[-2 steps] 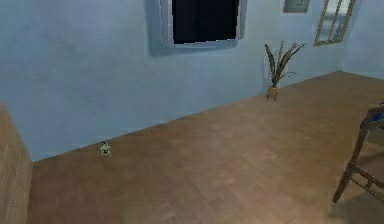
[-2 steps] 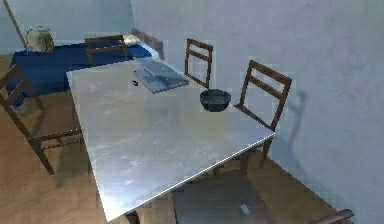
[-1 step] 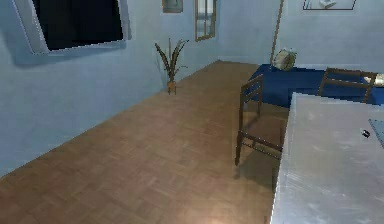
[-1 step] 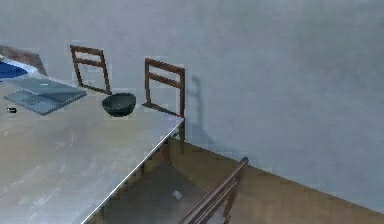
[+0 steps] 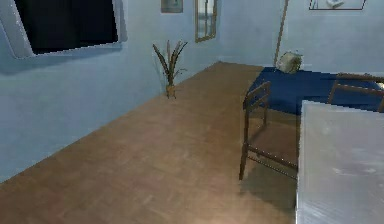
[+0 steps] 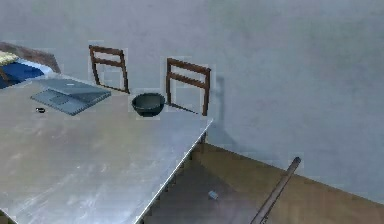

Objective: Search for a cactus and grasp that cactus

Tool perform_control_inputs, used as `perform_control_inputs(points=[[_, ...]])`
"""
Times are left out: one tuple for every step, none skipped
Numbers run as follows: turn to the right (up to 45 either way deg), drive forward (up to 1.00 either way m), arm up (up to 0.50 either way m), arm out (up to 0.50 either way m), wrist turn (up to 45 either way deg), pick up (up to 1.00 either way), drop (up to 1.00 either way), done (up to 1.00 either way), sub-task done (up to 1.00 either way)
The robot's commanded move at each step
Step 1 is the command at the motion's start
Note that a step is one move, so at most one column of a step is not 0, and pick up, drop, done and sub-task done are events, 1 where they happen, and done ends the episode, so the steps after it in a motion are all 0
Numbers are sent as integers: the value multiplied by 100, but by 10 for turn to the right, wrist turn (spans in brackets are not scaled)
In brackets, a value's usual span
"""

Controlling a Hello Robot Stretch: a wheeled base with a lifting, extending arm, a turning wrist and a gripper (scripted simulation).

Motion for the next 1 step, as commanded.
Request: perform_control_inputs(points=[[-450,0,0,0,0,0,0,0,0]])
